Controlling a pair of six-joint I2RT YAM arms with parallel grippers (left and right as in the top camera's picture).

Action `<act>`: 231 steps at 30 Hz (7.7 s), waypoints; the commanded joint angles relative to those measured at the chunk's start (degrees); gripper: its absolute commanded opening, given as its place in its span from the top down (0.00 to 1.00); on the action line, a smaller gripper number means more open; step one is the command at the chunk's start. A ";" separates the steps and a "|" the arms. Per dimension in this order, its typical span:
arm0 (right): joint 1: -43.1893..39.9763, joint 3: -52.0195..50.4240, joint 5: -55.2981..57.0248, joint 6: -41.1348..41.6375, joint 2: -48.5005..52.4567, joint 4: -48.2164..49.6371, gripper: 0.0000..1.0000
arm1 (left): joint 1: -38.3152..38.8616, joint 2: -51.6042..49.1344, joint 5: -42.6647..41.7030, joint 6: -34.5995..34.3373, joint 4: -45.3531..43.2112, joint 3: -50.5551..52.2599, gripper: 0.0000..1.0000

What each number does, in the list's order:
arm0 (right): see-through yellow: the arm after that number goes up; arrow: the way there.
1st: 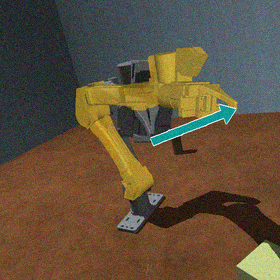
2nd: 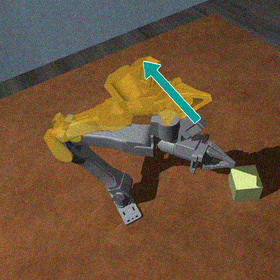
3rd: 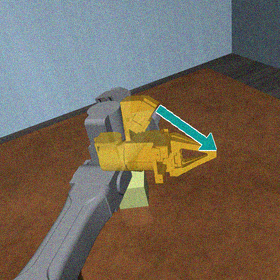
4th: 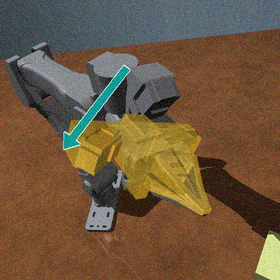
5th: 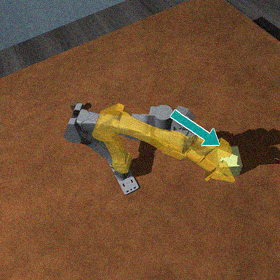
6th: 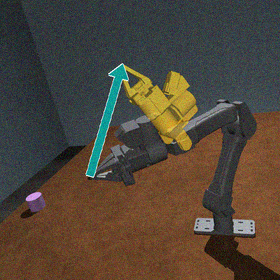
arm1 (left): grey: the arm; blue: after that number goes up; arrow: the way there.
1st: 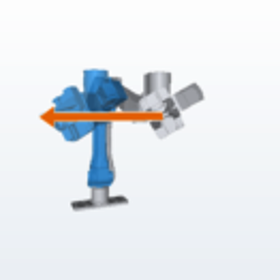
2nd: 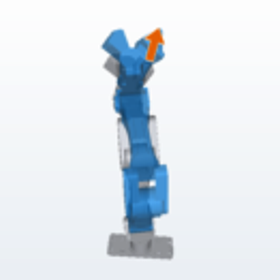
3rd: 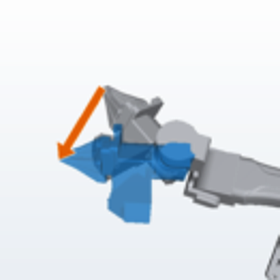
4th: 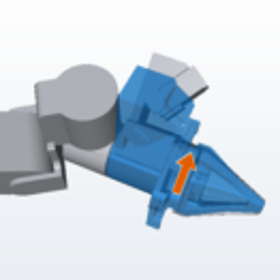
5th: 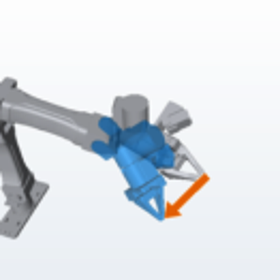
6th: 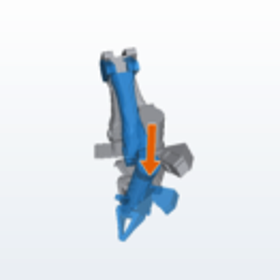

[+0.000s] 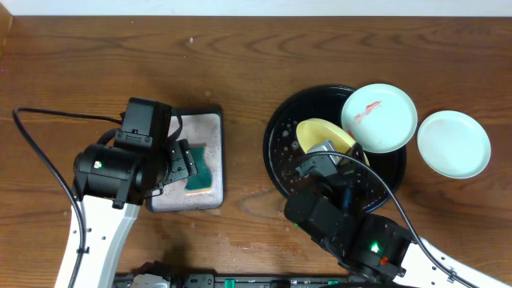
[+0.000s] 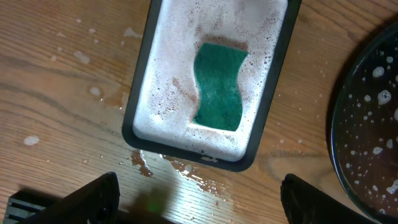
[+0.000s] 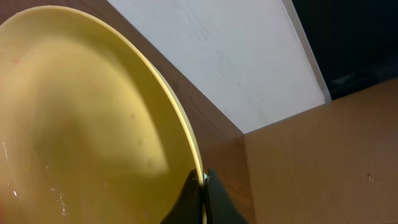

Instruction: Clean dirty plates on tray and stack at the side

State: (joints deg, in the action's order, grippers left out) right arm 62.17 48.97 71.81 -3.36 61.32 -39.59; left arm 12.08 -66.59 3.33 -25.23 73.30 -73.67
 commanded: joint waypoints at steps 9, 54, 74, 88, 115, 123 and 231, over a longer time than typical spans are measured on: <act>0.50 0.09 1.64 2.01 -0.57 0.11 0.99 | -0.26 -0.07 0.28 0.37 0.20 -0.48 0.17; -100.10 3.21 -91.51 26.47 11.41 8.00 0.99 | -0.26 -0.07 0.28 0.37 0.20 -0.48 0.17; -106.71 4.13 -99.12 20.87 26.49 18.38 0.56 | -0.26 -0.07 0.28 0.37 0.20 -0.48 0.16; -71.52 4.63 -62.45 5.14 24.04 23.39 0.49 | -0.28 -0.07 0.28 0.37 0.20 -0.48 0.17; -74.36 4.63 -77.40 8.66 32.98 23.58 0.99 | -0.28 -0.07 0.28 0.37 0.20 -0.48 0.17; -68.78 4.57 -88.76 12.44 20.94 6.75 0.99 | -0.28 -0.07 0.28 0.37 0.20 -0.48 0.16; -53.94 -16.37 -85.18 34.49 21.05 9.51 0.89 | -0.17 -21.24 -3.74 2.29 -28.37 20.11 0.38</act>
State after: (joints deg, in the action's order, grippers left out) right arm 7.75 34.04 -12.60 32.03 80.95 -30.98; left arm 12.10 -87.66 -1.13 -23.68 44.80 -54.00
